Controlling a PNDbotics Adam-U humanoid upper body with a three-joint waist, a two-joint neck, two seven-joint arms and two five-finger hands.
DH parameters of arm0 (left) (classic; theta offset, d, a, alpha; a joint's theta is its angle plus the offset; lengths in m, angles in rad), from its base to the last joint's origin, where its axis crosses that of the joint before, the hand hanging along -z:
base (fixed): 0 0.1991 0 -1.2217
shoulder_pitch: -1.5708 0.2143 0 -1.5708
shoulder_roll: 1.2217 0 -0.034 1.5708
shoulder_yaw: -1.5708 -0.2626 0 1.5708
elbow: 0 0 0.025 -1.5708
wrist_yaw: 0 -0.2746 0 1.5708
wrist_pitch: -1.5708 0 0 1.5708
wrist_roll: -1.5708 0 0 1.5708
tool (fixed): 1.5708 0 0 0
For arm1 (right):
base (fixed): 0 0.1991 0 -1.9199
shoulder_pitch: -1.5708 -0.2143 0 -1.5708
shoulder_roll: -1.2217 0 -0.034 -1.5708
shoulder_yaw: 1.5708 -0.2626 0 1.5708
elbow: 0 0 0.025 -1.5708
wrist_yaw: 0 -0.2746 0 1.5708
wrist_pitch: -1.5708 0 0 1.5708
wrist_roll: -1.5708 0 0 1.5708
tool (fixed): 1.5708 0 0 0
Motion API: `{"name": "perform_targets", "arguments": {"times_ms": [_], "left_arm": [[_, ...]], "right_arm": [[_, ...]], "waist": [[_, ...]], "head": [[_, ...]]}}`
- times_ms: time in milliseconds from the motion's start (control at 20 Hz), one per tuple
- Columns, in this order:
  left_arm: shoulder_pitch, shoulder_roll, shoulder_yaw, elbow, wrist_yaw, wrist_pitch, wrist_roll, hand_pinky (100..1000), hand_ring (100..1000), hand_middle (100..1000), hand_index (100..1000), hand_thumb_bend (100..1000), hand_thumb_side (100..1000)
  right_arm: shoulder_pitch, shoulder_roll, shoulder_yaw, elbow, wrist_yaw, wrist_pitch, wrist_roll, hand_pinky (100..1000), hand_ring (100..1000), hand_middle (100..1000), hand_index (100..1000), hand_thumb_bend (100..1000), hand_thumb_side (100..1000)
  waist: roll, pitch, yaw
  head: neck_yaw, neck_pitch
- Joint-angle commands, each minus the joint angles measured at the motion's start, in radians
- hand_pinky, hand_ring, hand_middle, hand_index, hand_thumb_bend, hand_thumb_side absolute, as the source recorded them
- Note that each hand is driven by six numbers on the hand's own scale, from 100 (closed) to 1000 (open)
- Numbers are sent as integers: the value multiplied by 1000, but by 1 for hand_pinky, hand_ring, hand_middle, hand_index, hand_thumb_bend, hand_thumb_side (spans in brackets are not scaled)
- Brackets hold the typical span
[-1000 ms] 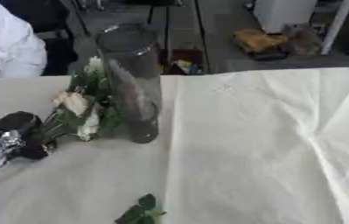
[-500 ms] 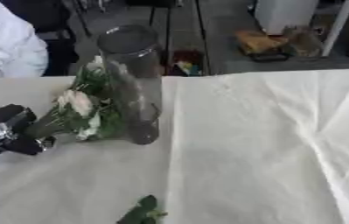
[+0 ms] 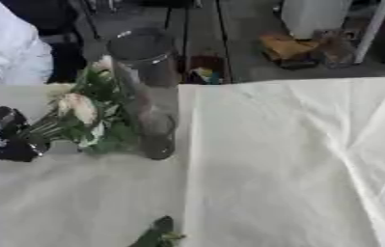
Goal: Arrange flowers into the vase.
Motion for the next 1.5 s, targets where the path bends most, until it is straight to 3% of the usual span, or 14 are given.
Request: {"name": "perform_targets", "arguments": {"times_ms": [50, 750, 1500], "left_arm": [[-8, 39, 36, -32, 26, 14, 48, 100, 100, 100, 100, 230, 212], [-18, 19, 107, -120, 161, 47, 290, 100, 100, 100, 100, 170, 234], [-169, -5, 112, -148, 444, 23, 452, 100, 100, 100, 100, 132, 277]], "right_arm": [[-5, -11, -3, -18, -5, -2, 3, 775, 727, 431, 862, 100, 848], [-2, -10, -6, -18, -2, 1, 5, 779, 730, 429, 862, 100, 848], [8, -16, 0, -18, -12, 11, 10, 782, 731, 429, 864, 100, 850]], "waist": [[1, -22, 2], [3, -21, 5], [15, -35, -4]], "head": [[-4, -10], [-8, -9], [4, 3]]}}
